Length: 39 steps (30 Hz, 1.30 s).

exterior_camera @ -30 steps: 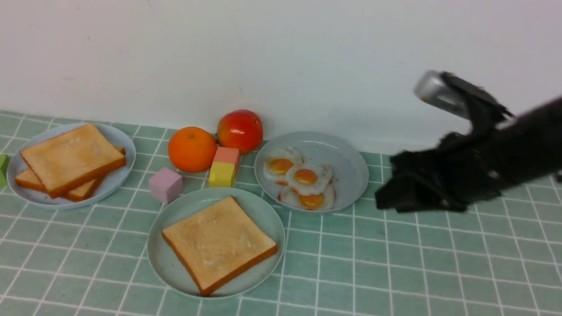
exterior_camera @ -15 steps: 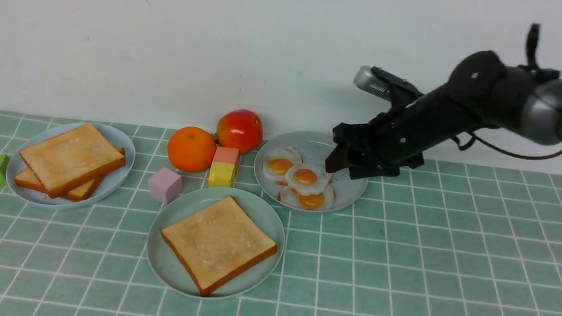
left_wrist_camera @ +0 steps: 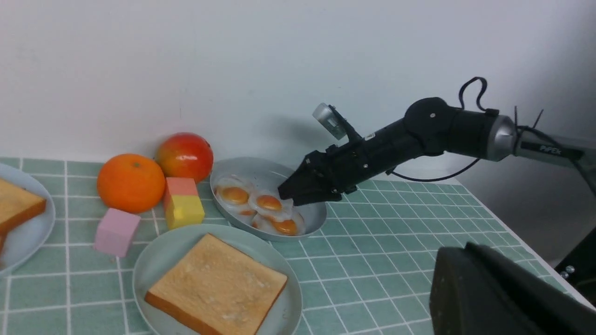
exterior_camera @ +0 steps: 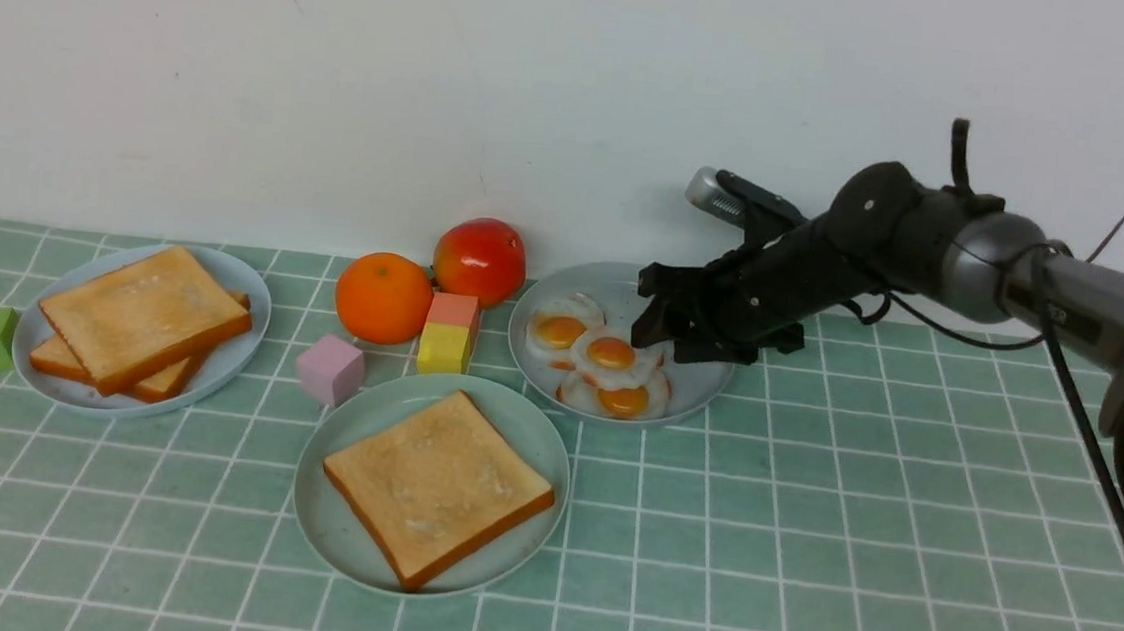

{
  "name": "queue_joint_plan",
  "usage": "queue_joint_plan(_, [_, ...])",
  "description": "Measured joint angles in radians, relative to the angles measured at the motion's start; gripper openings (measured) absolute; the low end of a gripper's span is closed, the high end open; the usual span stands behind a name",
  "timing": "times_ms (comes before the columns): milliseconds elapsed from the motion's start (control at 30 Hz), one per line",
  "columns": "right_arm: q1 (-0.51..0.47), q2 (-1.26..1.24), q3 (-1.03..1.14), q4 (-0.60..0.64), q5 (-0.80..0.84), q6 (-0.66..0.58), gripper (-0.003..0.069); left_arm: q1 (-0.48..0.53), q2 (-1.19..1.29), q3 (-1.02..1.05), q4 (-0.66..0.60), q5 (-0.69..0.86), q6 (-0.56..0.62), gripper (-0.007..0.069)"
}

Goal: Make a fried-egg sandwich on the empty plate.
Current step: Use the right arm to grab a fried egg

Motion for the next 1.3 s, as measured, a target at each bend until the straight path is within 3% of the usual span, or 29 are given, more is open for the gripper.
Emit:
queue_joint_plan(400, [0.000,0.018,-0.005,0.056,-0.059,0.001,0.0395,0.000,0.000,0.000,-0.005,0.000,0.000,-0.0013])
queue_joint_plan(900, [0.000,0.020,-0.008,0.058,-0.003,-0.029,0.0242,0.000,0.000,0.000,-0.005,0.000,0.000,-0.0013])
queue_joint_plan(1300, [0.000,0.020,-0.008,0.054,-0.003,-0.049,0.0232,0.000,0.000,0.000,-0.005,0.023,0.000,-0.0013])
